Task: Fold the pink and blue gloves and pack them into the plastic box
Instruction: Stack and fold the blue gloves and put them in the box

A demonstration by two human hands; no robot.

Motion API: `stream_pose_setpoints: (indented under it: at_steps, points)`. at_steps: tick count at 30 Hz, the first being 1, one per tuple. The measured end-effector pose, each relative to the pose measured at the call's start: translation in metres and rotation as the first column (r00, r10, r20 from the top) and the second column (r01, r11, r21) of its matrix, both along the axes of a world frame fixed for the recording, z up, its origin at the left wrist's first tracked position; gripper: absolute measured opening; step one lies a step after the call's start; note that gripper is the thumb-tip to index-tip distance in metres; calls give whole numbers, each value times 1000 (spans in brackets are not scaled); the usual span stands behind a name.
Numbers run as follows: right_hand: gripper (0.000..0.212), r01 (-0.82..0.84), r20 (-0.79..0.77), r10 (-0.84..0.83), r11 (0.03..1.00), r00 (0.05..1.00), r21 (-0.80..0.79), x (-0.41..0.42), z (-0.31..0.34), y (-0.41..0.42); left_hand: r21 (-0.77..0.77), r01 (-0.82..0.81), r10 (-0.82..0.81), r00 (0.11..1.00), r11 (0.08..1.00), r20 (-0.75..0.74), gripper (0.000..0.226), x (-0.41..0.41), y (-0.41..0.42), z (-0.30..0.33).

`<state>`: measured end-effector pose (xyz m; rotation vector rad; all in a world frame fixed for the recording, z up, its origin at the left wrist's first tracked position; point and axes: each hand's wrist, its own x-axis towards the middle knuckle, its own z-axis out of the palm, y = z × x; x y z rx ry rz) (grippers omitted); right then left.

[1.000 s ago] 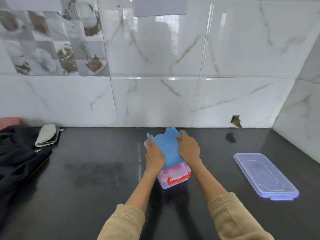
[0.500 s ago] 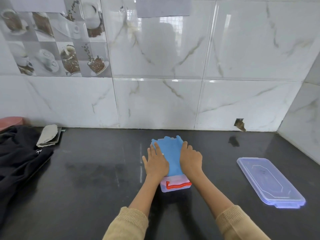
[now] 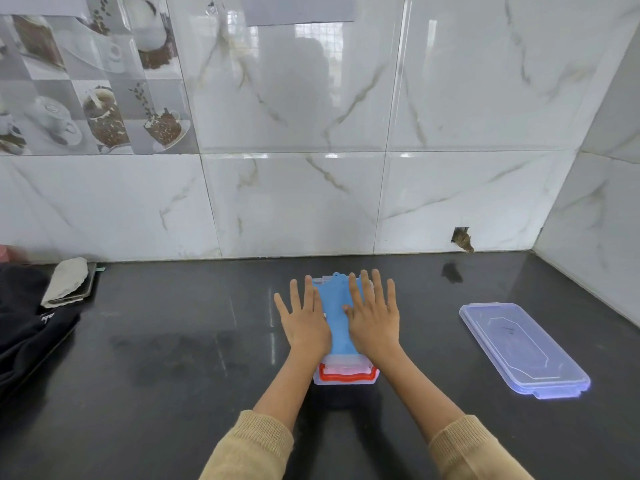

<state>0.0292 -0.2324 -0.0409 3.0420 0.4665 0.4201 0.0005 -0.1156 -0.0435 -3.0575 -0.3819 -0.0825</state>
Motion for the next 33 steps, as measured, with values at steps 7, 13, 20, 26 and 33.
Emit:
stream_pose_setpoints:
  at_steps: [7, 13, 20, 26, 33]
  points:
    - [61, -70, -34, 68, 995, 997, -68, 12, -6, 15, 91, 201, -207, 976, 975, 71, 63, 14, -7, -4]
    - [63, -73, -239, 35, 985, 970, -155, 18, -22, 13, 222, 164, -124, 975, 961, -185, 70, 22, -9, -15]
    - [66, -81, -394, -57, 942, 917, -325, 28, -27, 24, 472, 215, -28, 928, 855, -371, 78, 30, -17, -19]
    - [63, -114, -396, 14, 966, 918, -231, 22, -25, 20, 432, 210, -74, 948, 877, -311, 70, 23, -14, -15]
    - [65, -149, -189, 129, 985, 973, -91, 10, -9, 18, 92, 200, -192, 977, 975, -89, 64, 12, -12, 0]
